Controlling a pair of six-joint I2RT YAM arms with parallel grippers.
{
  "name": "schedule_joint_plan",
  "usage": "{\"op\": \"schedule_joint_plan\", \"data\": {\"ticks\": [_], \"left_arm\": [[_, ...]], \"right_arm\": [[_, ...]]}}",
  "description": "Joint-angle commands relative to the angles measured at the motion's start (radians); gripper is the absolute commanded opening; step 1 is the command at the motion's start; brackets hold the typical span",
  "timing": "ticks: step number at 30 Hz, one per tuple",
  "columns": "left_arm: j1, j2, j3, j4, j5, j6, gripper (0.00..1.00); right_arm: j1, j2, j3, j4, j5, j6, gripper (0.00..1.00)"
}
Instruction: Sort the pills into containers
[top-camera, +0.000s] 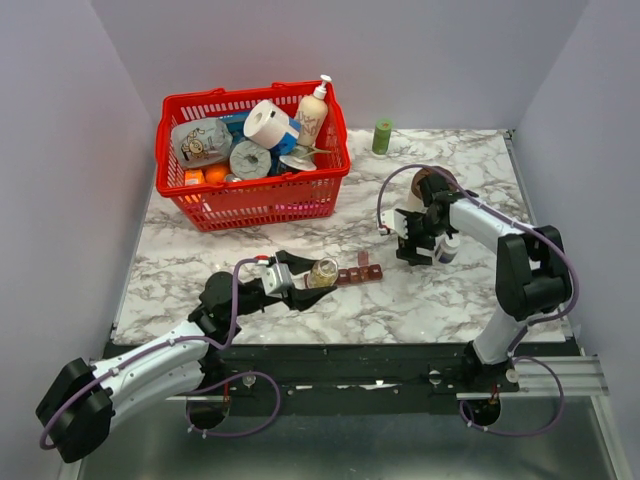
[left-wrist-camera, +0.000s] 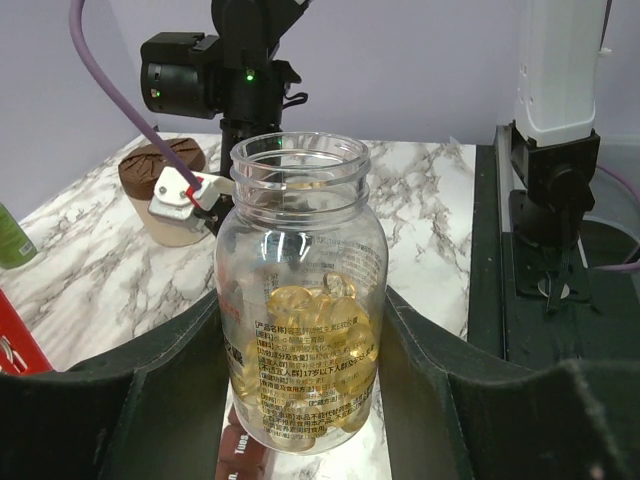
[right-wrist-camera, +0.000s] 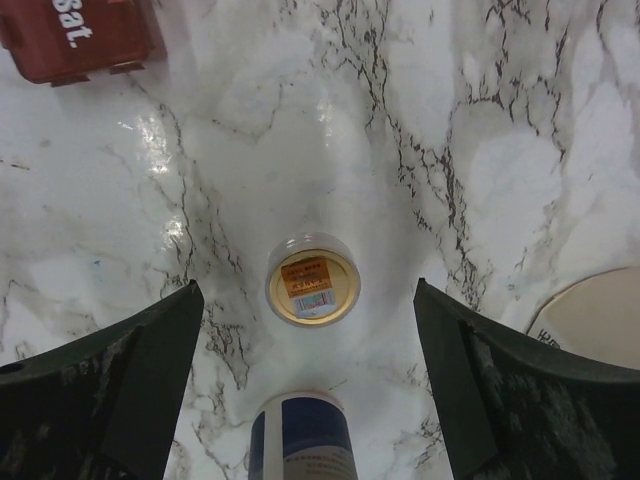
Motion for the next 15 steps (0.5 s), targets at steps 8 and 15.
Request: {"op": "schedule_joint_plan", "data": {"ticks": [8,15], "left_arm": [[-0.017,-0.022,-0.009,-0.010,-0.036,0.031,0.00],[-0.022,-0.020,-0.001,-0.025,-0.037,0.033,0.00]], "right_arm": [[0.017,0.064,0.015,0.054,0.089,0.088,0.76],[0.034,0.062,-0.013,0.103,0.089,0.121,0.63]]}}
